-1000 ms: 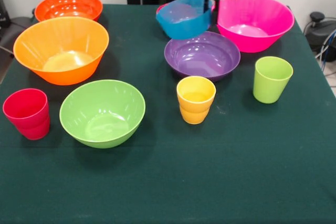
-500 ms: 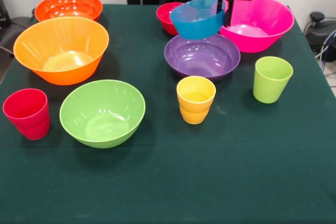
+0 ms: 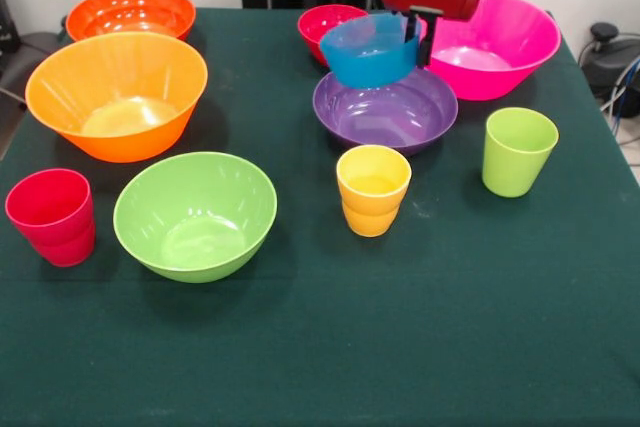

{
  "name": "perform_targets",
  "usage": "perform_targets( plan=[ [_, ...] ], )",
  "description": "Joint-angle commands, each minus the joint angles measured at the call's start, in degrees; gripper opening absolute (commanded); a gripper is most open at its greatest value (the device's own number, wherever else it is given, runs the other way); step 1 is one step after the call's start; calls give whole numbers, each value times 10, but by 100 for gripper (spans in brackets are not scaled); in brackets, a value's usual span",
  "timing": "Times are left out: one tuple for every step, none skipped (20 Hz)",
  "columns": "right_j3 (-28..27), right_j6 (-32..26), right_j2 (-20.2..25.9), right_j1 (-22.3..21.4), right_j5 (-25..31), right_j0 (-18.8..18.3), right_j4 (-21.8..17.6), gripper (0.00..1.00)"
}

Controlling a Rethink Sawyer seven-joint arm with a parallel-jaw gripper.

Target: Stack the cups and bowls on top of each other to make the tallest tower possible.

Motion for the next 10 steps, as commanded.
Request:
perform_targets(
  plan=[
    [13, 105, -7, 59, -61, 23, 16, 0],
    [15, 106, -8, 63, -68, 25, 16, 0],
    [15, 107, -9, 67, -74, 26, 17, 0],
    [16, 107, -10, 71, -82, 27, 17, 0],
    [16, 108, -11, 75, -88, 29, 18, 0],
    [17, 109, -12, 78, -93, 31, 19, 0],
    [18, 109, -13, 81, -98, 33, 21, 0],
    [18, 110, -13, 86, -105, 36, 22, 0],
    [18, 112, -15, 89, -110, 39, 24, 0],
    [17, 115, -17, 95, -116, 44, 27, 0]
  ],
)
